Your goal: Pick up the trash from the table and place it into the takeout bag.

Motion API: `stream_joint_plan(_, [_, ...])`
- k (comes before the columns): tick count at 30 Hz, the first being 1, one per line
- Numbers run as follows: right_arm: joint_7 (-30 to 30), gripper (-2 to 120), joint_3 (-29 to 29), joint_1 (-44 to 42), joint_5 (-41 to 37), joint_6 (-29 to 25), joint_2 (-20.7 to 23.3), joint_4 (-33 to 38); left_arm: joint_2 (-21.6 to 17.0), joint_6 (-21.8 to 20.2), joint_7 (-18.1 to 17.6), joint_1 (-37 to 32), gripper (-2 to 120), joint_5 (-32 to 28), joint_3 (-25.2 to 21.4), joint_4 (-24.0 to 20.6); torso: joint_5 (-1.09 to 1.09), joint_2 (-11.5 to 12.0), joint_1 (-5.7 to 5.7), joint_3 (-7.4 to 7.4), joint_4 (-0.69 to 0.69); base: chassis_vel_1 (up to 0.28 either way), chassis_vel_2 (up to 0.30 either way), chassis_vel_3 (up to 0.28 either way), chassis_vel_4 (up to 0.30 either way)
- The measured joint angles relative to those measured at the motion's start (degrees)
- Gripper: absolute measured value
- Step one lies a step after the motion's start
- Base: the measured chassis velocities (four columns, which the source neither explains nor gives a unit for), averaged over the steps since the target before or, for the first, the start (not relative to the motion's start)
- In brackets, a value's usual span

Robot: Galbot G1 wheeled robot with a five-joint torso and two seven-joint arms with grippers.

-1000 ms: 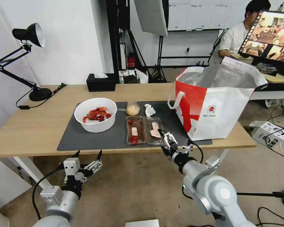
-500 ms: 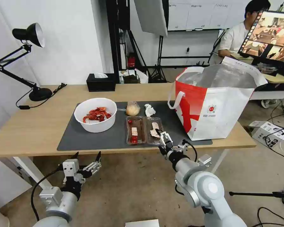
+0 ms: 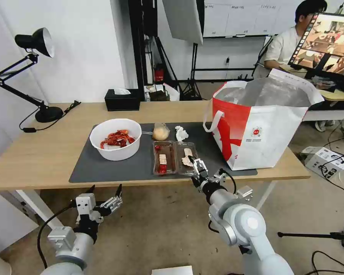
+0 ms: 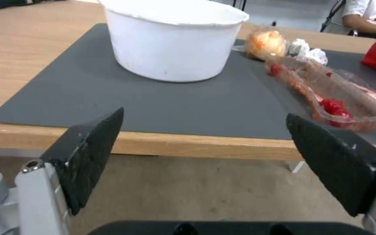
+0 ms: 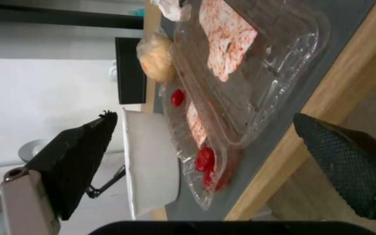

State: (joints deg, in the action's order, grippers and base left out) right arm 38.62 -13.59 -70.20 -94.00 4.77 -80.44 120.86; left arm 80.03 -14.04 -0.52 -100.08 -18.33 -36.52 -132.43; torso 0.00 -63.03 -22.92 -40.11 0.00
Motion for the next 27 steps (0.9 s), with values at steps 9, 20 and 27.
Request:
stream_joint_plan(9, [0.0, 100, 0.2, 0.8, 0.1, 0.0, -0.7, -0.9, -0.1, 0.0, 0.0, 0.0, 100, -0.1, -0.1, 0.2, 0.0, 0.0, 0.0, 0.0, 0.0, 0.0, 0.0, 0.0, 0.0])
stream_joint_plan(20, [0.8, 100, 0.4, 1.6, 0.2, -0.2, -1.0, -1.9, -0.2, 0.0, 0.0, 0.1, 100, -0.1, 0.0, 0.3, 0.0, 0.0, 0.0, 0.0, 0.0, 0.0, 0.0, 0.0, 0.0])
stream_joint_plan(27, [0.9, 100, 0.6, 2.2, 0.3, -0.2, -1.2, -2.4, -0.3, 0.0, 0.0, 0.1, 100, -0.1, 0.0, 0.4, 0.0, 0.0, 0.0, 0.0, 0.0, 0.0, 0.0, 0.0, 0.0])
